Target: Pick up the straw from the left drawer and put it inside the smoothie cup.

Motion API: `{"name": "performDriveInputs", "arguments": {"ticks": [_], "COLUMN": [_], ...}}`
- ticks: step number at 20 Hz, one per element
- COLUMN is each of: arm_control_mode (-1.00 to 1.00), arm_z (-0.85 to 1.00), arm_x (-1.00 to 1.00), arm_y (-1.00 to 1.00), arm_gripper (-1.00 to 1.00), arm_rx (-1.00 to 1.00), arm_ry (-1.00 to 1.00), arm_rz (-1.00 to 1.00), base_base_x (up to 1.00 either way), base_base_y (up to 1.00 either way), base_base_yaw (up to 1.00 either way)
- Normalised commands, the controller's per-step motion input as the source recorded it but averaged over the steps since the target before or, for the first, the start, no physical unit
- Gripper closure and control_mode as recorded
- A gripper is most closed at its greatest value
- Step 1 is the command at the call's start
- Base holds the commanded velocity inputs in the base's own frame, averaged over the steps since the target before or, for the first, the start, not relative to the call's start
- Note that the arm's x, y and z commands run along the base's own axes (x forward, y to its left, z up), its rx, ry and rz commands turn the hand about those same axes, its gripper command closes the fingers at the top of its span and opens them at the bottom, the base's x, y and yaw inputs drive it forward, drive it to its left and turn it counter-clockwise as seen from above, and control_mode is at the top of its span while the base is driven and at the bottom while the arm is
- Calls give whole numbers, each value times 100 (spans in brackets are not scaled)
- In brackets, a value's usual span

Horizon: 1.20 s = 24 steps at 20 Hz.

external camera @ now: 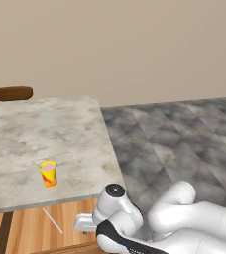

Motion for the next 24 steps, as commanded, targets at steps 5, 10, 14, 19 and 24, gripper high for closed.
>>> {"name": "performDriveInputs", "arguments": {"ticks": [5, 10, 14, 19, 24], "arm_control_mode": [-100, -100, -100, -100, -100], "arm_z": [0, 0, 0, 0, 36], "arm_x": [-40, -56, -95, -100, -80], "arm_y": [21, 16, 3, 0, 0], "arm_gripper": [-100, -100, -100, -100, -100], "arm_rx": [0, -1, 0, 0, 0], "arm_ry": [6, 2, -2, -7, -19], "arm_rz": [0, 0, 0, 1, 3], "base_base_x": [0, 0, 0, 0, 0], "base_base_y": [0, 0, 0, 0, 0], "base_base_yaw": [0, 0, 0, 0, 0]}}
